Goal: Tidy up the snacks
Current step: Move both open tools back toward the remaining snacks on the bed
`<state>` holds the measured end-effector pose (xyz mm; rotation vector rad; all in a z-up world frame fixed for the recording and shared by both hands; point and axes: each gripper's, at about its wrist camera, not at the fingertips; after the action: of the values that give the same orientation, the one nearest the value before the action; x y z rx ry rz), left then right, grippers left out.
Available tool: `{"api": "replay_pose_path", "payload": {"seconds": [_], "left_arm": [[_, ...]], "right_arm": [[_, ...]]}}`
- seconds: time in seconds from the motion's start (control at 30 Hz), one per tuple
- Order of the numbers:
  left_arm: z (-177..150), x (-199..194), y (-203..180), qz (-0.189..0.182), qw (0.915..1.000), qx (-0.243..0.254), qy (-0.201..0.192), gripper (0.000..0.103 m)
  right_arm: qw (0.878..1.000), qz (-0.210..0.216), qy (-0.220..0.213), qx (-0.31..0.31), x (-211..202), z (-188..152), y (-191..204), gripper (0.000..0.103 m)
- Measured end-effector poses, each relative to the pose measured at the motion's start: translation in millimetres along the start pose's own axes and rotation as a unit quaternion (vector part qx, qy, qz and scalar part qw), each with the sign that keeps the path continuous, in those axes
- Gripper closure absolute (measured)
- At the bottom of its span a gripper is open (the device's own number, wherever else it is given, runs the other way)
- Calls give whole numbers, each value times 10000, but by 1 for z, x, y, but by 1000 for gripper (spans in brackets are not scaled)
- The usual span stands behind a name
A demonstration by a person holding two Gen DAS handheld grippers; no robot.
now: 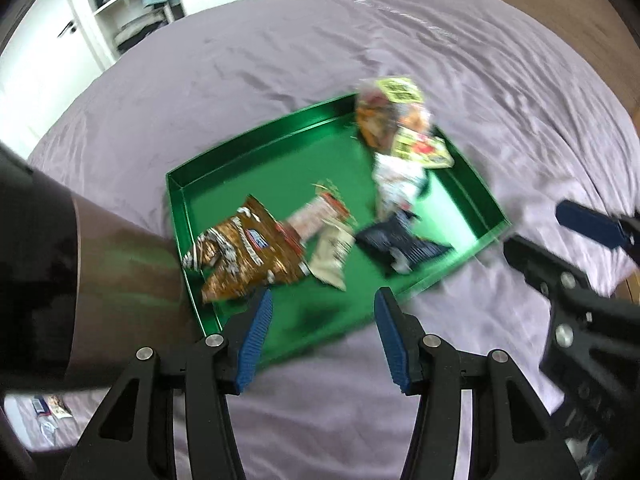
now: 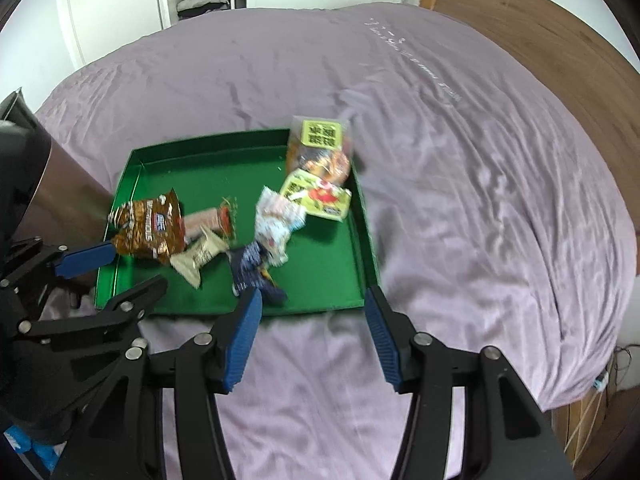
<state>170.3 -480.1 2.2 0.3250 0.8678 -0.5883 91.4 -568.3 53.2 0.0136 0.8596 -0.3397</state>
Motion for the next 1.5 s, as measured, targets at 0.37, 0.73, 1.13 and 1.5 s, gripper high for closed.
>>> {"api": "replay_pose_path", "payload": {"seconds": [0.37,0.73,1.13,1.5], "left_arm": [[-53,-90,1,-416,9927,1116,-169,56],[-114,-144,86,-144,9939,1092,69,56],[-169,-198,241,1014,9941,-352,173,56],[-209,-252,341,1234,9735,-1922,-43,56]], "right_arm": [[9996,202,185,-51,-72,-27,28,45],[9888,1101,586,-823,-118,-55,122,45],[9555,2244,675,-1793,-150,-50,246,45],[9306,2780,418,-2344,-169,-18,331,45]]}}
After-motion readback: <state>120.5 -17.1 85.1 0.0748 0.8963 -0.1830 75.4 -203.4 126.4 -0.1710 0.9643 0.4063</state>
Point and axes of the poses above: each gripper's, at about its wrist camera, not at the fingertips, and x roughly the way its jaws point, y to its left, z to its top, and after that the axes turned 13 degrees about -y, right-handed
